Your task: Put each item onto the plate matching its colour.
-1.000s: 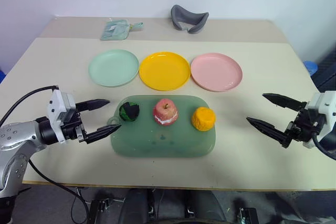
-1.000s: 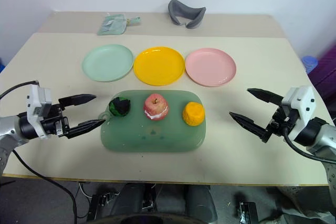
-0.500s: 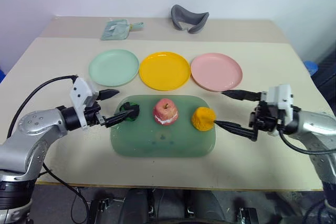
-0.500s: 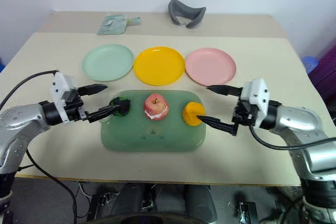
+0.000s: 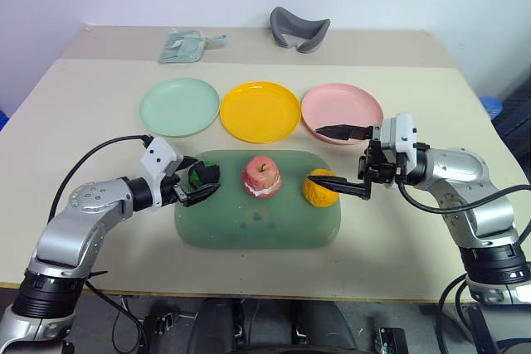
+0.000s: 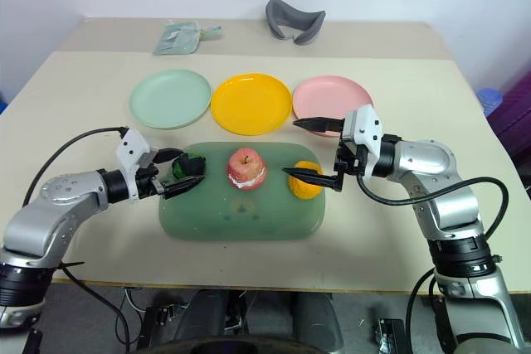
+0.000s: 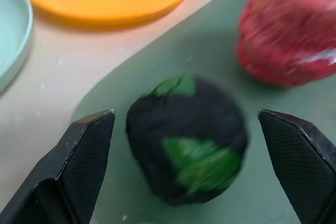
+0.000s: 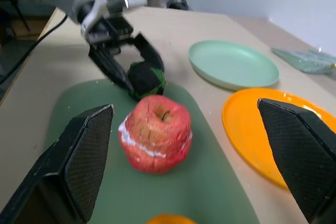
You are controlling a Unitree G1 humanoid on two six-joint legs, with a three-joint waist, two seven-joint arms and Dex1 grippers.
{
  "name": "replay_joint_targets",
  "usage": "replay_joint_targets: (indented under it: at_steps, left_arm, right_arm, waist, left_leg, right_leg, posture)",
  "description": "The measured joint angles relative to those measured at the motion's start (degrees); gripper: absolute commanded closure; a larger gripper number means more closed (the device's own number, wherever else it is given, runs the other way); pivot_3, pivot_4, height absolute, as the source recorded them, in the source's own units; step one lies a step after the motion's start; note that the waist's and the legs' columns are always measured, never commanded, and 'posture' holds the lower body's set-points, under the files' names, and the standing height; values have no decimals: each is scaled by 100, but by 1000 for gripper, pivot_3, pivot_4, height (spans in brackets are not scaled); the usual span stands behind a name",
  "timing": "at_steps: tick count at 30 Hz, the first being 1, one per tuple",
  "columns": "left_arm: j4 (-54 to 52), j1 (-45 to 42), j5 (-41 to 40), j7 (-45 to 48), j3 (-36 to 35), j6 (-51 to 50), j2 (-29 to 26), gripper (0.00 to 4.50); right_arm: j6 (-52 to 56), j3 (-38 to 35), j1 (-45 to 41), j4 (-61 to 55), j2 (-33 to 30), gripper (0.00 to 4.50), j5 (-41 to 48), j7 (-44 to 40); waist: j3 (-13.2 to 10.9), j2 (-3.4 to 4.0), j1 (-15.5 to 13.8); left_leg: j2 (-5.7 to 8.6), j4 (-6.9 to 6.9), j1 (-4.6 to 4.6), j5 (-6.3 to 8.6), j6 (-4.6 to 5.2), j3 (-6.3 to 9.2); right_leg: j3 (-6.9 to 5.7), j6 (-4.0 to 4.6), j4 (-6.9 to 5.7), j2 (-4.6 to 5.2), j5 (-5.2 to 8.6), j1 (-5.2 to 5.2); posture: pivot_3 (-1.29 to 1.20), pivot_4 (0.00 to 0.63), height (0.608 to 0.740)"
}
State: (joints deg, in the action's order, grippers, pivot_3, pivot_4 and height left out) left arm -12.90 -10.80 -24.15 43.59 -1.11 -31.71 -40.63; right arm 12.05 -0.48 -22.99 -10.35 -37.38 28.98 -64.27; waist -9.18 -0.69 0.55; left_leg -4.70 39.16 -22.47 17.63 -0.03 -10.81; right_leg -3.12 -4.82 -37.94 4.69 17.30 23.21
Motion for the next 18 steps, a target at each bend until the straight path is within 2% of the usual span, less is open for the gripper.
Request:
replay_joint_targets:
  at_steps: [2,5,11,17,18]
  left_arm:
    - [142,-11,96,-23,55,66,149,898]
    - [273,-112,219,-123,100,192,377,2282]
    - [443,-437,414,-822,26,76,840,2282]
    - [660,-1256,389,-1546,-368,-233,1231,2282]
    - [958,-1566,512,-1884,-440,-199,1397,2282]
  right_arm:
    - [-51,3,-9,14,37,0,-61,23]
    - [-92,1,-11,95,38,0,-89,36]
    - [-242,-10,-11,171,38,0,-133,43]
    - [-375,-22,-112,317,108,0,-176,113]
    - [-413,-26,-167,382,155,0,-188,146]
  waist:
    - [0,0,1]
    - [0,0,-3]
    - [0,0,4]
    - [0,-1,-4]
    - [0,-1,-11]
  left_leg:
    - [0,0,0,0,0,0]
    - [0,1,0,0,0,0]
    - [0,2,-1,0,0,1]
    - [1,4,-1,-1,0,1]
    - [1,7,-1,-2,-1,1]
  right_leg:
    - [0,0,0,0,0,0]
    - [0,0,-1,0,0,0]
    - [0,-1,-2,0,0,0]
    - [-1,-1,-3,0,-1,-2]
    - [-3,-2,-4,-1,-1,-3]
  posture:
    - [0,150,740]
    - [0,150,740]
    - [0,150,740]
    - [0,150,740]
    - [0,150,740]
